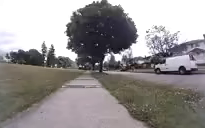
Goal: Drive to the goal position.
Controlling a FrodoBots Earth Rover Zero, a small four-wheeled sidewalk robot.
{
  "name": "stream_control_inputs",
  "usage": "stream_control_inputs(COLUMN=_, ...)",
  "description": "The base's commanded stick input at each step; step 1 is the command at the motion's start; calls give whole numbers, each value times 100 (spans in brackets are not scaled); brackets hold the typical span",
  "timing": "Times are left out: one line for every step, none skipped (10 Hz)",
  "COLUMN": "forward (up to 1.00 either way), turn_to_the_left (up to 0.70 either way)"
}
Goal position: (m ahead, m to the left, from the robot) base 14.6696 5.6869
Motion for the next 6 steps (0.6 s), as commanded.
stream_control_inputs(forward=70, turn_to_the_left=0)
stream_control_inputs(forward=70, turn_to_the_left=9)
stream_control_inputs(forward=70, turn_to_the_left=35)
stream_control_inputs(forward=70, turn_to_the_left=35)
stream_control_inputs(forward=70, turn_to_the_left=23)
stream_control_inputs(forward=70, turn_to_the_left=0)
